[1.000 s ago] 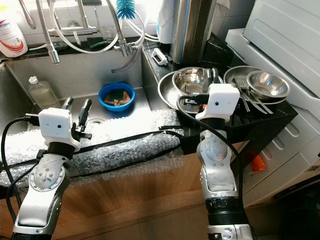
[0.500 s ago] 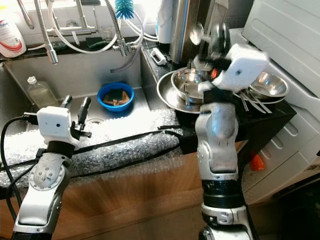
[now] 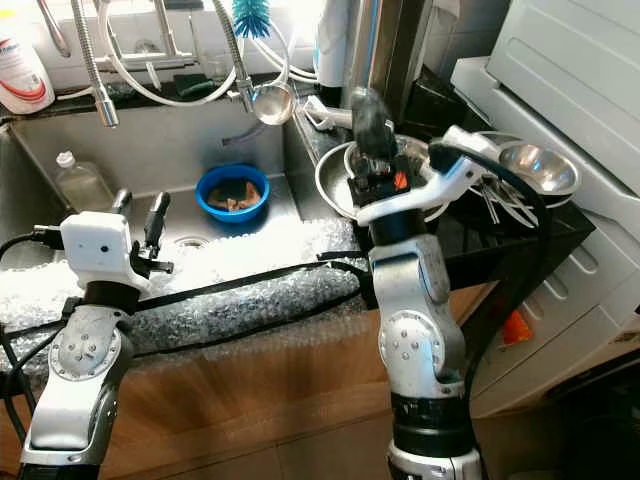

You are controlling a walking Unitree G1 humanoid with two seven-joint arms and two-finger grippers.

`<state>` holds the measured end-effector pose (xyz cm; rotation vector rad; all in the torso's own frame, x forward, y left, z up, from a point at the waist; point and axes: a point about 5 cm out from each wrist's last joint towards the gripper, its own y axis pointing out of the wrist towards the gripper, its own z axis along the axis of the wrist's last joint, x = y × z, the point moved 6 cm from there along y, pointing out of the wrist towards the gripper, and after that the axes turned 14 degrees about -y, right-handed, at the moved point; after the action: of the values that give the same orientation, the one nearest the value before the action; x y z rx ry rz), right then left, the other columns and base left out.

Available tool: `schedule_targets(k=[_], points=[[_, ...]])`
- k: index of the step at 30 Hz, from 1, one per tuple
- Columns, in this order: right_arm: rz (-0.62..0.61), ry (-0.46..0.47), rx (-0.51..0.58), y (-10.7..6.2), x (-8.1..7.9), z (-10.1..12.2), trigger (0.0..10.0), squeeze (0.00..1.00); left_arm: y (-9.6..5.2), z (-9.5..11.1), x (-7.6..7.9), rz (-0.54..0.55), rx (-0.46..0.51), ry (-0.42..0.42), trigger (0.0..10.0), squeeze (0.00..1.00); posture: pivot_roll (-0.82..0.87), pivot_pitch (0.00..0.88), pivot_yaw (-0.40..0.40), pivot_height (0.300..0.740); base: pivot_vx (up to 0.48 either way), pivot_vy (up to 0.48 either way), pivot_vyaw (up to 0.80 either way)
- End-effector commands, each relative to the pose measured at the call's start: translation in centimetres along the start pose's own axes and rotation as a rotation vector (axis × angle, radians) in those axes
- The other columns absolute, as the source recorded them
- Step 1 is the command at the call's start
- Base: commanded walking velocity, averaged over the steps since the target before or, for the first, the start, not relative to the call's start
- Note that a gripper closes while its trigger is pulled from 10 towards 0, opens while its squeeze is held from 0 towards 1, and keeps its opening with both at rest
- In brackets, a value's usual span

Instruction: Kitchen organization

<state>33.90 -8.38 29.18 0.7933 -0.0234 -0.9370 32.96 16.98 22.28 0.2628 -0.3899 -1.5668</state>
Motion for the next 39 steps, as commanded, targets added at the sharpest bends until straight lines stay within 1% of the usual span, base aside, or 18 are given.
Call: schedule_targets(k=[1,4,5,11,12,16,22,24,25,29,31,32,33,34,35,37,38,39], points=[[0.057,0.034,0.029,-0.2,-1.1,1.1,10.0,0.0,0.2,0.3,-0.3,0.005,0.008,-0.014,10.0,0.0,0.07,0.097,-0.04,0.74,0.0,0.0,0.0],[0.064,0.075,0.025,-0.5,-1.0,1.1,10.0,0.0,0.3,0.4,-0.6,0.011,0.006,-0.014,10.0,0.0,0.06,0.098,-0.038,0.74,0.0,0.0,0.0],[0.072,0.116,0.021,-1.0,-0.8,1.2,10.0,0.0,0.3,0.4,-0.8,0.015,0.008,-0.013,10.0,0.0,0.07,0.097,-0.039,0.74,0.0,0.0,0.0],[0.083,0.153,0.012,-1.4,-0.7,1.4,10.0,0.0,0.3,0.5,-1.0,0.018,0.009,-0.009,10.0,0.0,0.06,0.098,-0.039,0.74,0.0,0.0,0.0],[0.099,0.189,-0.01,-1.9,-0.7,1.4,10.0,0.0,0.3,0.6,-1.2,0.022,0.008,-0.006,10.0,0.0,0.07,0.098,-0.04,0.74,0.0,0.0,0.0],[0.119,0.21,-0.074,-3.1,-0.4,1.0,10.0,0.0,0.3,0.5,-1.5,0.025,0.001,-0.016,10.0,0.0,0.06,0.094,-0.038,0.74,0.0,0.0,0.0],[0.115,0.216,-0.122,-4.0,0.1,0.6,10.0,0.0,0.5,0.6,-1.6,0.014,-0.005,-0.061,10.0,0.0,0.06,0.085,-0.035,0.74,0.0,0.0,0.0],[0.132,0.256,-0.137,-4.4,-0.2,0.6,10.0,0.0,0.7,0.8,-1.9,0.025,-0.004,-0.115,10.0,0.0,0.06,0.079,-0.035,0.74,0.0,0.0,0.0],[0.139,0.267,-0.153,-4.8,-0.4,0.4,10.0,0.0,0.9,1.0,-2.4,0.046,0.002,-0.171,10.0,0.0,0.06,0.074,-0.036,0.74,0.0,0.0,0.0],[0.147,0.274,-0.173,-5.3,-0.5,0.2,10.0,0.0,1.0,0.9,-3.1,0.068,-0.007,-0.254,10.0,0.0,0.06,0.072,-0.035,0.74,0.0,0.0,0.0],[0.151,0.279,-0.18,-5.5,-0.6,0.1,10.0,0.0,1.0,0.6,-3.2,0.072,-0.021,-0.34,10.0,0.0,0.06,0.066,-0.036,0.74,0.0,0.0,0.0],[0.151,0.278,-0.183,-5.7,-0.6,0.0,10.0,0.0,1.0,0.5,-3.2,0.076,-0.028,-0.4,10.0,0.0,0.06,0.062,-0.036,0.74,0.0,0.0,0.0],[0.149,0.28,-0.19,-5.8,-0.7,-0.2,10.0,0.0,1.1,0.3,-2.9,0.068,-0.04,-0.532,10.0,0.0,0.06,0.057,-0.036,0.74,0.0,0.0,0.0],[0.149,0.28,-0.192,-5.8,-0.7,-0.2,10.0,0.0,1.1,0.2,-2.8,0.064,-0.042,-0.566,10.0,0.0,0.06,0.057,-0.036,0.74,0.0,0.0,0.0],[0.151,0.282,-0.195,-5.8,-0.8,-0.3,10.0,0.0,1.1,0.4,-2.3,0.036,-0.042,-0.665,10.0,0.0,0.06,0.054,-0.036,0.74,0.0,0.0,0.0],[0.154,0.283,-0.196,-5.8,-1.0,-0.4,10.0,0.0,1.2,0.7,-1.6,-0.012,-0.049,-0.73,10.0,0.0,0.06,0.05,-0.037,0.74,0.0,0.0,0.0],[0.156,0.283,-0.195,-5.7,-1.1,-0.5,10.0,0.0,1.1,1.0,-0.8,-0.058,-0.054,-0.813,10.0,0.0,0.06,0.048,-0.037,0.74,0.0,0.0,0.0],[0.156,0.282,-0.196,-5.7,-1.1,-0.6,10.0,0.0,1.1,1.2,-0.5,-0.071,-0.05,-0.84,10.0,0.0,0.06,0.046,-0.036,0.74,0.0,0.0,0.0]])
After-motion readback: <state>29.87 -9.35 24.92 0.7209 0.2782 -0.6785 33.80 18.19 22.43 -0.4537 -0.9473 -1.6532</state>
